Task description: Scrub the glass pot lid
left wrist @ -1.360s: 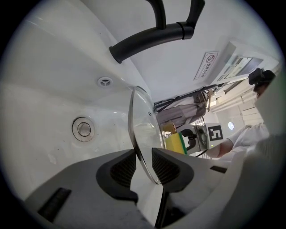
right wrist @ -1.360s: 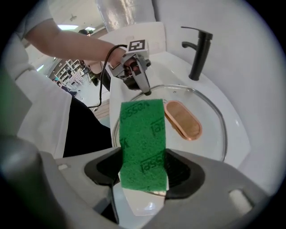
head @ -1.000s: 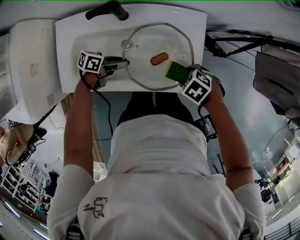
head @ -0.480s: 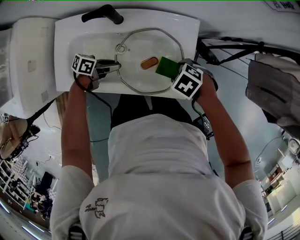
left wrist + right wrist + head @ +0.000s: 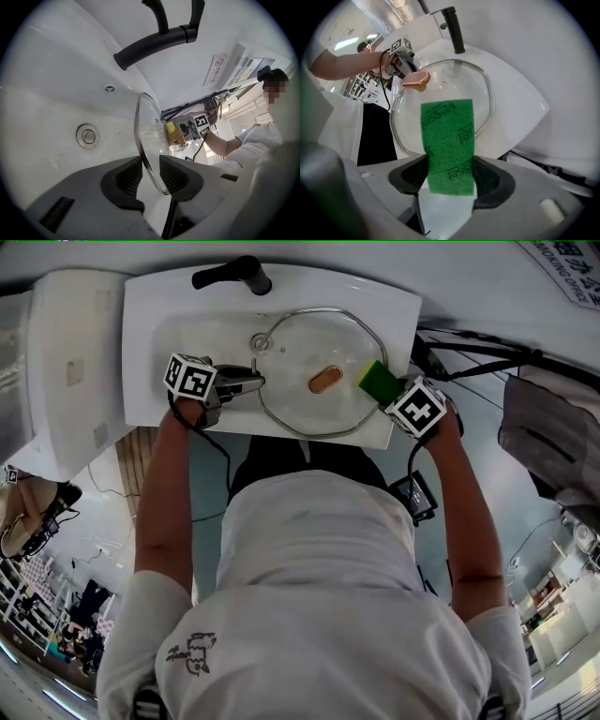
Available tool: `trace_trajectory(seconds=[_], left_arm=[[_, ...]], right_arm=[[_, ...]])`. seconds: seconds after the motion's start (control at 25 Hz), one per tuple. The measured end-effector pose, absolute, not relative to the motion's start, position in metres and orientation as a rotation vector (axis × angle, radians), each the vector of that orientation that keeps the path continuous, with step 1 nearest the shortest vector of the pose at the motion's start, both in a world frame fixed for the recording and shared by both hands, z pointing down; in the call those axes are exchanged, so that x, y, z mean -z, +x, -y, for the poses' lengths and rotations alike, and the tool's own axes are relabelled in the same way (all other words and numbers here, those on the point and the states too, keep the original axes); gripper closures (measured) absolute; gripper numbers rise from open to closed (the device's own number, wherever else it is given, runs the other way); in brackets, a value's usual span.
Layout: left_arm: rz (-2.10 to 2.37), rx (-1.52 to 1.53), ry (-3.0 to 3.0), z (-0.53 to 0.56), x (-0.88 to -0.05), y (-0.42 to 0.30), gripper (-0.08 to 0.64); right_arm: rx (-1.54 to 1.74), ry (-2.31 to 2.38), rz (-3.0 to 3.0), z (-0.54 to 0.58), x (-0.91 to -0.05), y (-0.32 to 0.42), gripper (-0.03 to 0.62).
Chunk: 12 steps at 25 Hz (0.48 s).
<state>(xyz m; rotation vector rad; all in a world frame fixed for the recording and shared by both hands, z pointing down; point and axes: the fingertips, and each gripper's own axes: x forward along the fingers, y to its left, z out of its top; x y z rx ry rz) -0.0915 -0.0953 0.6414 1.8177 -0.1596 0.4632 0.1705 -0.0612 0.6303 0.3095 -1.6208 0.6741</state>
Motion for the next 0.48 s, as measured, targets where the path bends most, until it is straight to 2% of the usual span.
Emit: trace_trajectory(seconds=[0.24,0.48], left_arm=[[0.137,-0.458,1.814,0.095,-0.644,-0.094,0.443],[0.114,-0.462,1.813,0.094,-0.644,-0.093,0.443]], right_arm=[[-0.714,0.354,1.623,0.094,-0.616,0.159,0.300],[-0.586,0.340,1.693,0.164,-0.597,0.092,0.301]])
